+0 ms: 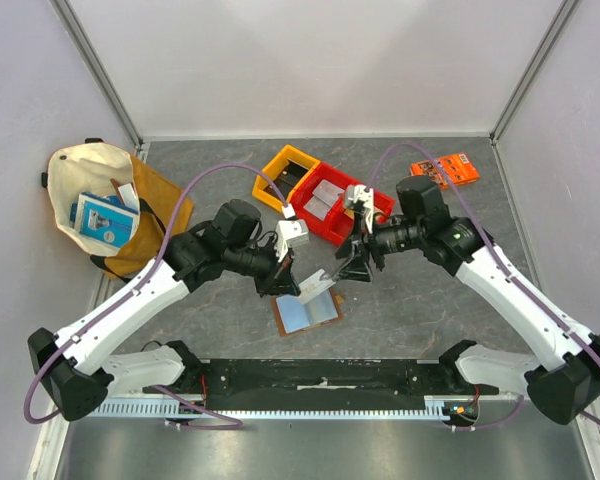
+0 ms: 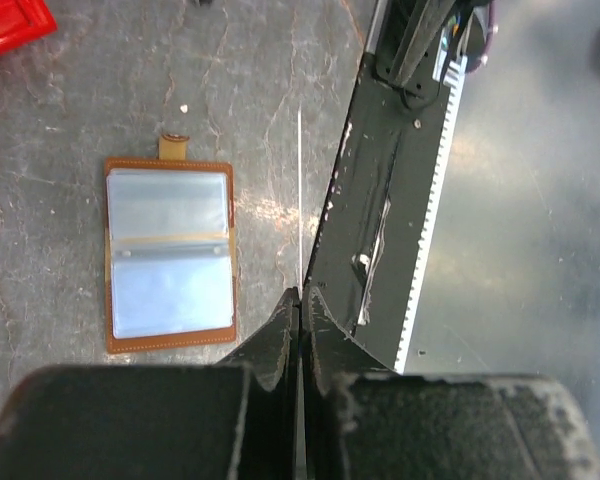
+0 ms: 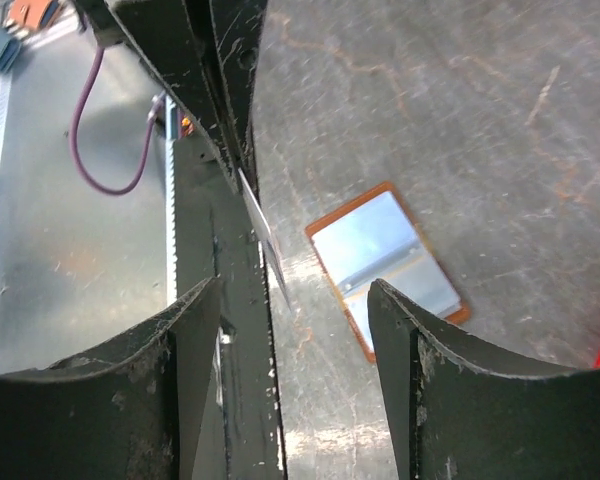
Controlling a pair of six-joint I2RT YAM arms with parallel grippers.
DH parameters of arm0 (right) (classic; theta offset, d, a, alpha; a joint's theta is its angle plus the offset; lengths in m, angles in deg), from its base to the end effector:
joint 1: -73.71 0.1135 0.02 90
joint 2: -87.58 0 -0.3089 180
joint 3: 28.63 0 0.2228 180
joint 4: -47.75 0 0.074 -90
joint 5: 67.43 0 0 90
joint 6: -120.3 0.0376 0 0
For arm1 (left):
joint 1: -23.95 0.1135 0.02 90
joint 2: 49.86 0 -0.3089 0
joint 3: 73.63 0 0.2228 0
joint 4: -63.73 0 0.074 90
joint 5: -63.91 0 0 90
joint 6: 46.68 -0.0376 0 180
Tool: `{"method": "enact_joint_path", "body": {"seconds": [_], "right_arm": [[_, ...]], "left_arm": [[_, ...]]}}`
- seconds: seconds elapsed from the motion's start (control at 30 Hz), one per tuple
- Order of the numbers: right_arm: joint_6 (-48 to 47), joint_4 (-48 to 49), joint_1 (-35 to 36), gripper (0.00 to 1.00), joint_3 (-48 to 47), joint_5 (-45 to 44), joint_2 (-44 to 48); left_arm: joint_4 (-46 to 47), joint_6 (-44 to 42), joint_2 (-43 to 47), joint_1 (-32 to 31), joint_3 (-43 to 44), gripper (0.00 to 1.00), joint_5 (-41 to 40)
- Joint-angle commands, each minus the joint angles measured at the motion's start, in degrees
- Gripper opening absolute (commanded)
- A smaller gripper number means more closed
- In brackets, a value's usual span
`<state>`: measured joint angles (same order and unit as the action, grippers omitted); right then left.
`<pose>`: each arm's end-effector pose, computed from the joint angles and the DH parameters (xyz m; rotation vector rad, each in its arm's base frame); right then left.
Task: Take the credit cards out of the card holder
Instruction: Place the credit card in the storage box.
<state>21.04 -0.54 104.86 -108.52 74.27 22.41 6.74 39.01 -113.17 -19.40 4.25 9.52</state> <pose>0.1446 0.1219 0.3967 -1.2136 1.7477 1.1893 0.1116 -0.1354 0.3750 1.2536 2.0149 -1.0573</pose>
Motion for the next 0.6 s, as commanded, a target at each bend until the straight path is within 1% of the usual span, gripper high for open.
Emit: {"method": "enact_joint_path", "body": {"seconds": [0.0, 0.13, 0.23, 0.3, 0.43, 0.47, 0.5, 0.53, 0.57], "right_arm": [[-4.28, -3.02, 3.64, 0.66, -3.23, 2.53, -2.94], [-4.98, -2.93, 6.19, 0.63, -4.02, 1.29, -5.84], [-5.16, -2.49, 7.6, 0.55, -4.28, 1.3, -7.51], [-5.33, -2.49, 8.13, 0.44, -4.46, 1.64, -8.31], [-5.51, -2.05, 8.22, 0.07, -4.46, 1.91, -8.22], [-5.51, -2.05, 8.22, 0.0, -4.37, 1.82, -8.14], [-5.51, -1.96, 8.13, 0.0, -4.2, 1.82, -8.05], [-5.34, -1.79, 7.78, 0.0, -4.11, 1.91, -8.13], [-4.72, -1.35, 7.17, 0.0, -3.93, 2.0, -8.4]], "left_arm": [[-5.83, -7.9, -0.94, 0.11, 4.27, 0.02, 3.41], [-5.92, -8.6, -1.12, 0.11, 5.06, 0.02, 4.46], [-6.27, -8.95, -1.47, 0.11, 5.06, 0.02, 4.81], [-6.62, -9.13, -1.55, 0.11, 4.98, 0.02, 4.73], [-6.45, -8.52, -1.29, 0.11, 4.54, 0.02, 3.42], [-5.93, -7.82, -1.12, 0.11, 4.28, 0.02, 1.67], [-5.22, -6.94, -0.77, 0.2, 4.01, 0.06, -0.18], [-4.09, -5.54, -0.24, 0.11, 3.49, 0.12, -3.15], [-2.25, -3.79, 0.37, 0.2, 2.87, 0.19, -7.8]]}}
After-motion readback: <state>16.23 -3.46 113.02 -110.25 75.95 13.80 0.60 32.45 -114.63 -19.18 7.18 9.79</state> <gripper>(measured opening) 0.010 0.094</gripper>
